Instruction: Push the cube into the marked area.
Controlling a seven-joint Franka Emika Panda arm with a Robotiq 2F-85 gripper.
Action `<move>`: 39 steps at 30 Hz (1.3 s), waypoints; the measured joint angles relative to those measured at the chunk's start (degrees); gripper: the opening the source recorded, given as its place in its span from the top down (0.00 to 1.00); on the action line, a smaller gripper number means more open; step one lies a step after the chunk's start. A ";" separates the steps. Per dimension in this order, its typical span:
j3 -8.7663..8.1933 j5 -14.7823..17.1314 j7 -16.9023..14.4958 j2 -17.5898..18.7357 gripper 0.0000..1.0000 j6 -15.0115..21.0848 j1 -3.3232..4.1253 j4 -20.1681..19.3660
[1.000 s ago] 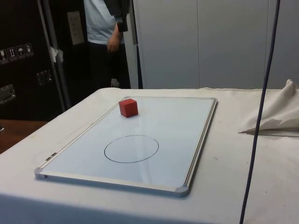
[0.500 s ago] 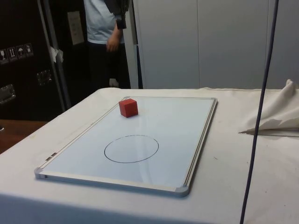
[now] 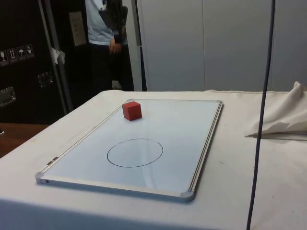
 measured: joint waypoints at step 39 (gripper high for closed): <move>-3.32 2.35 5.44 10.37 1.00 19.42 -0.86 -5.84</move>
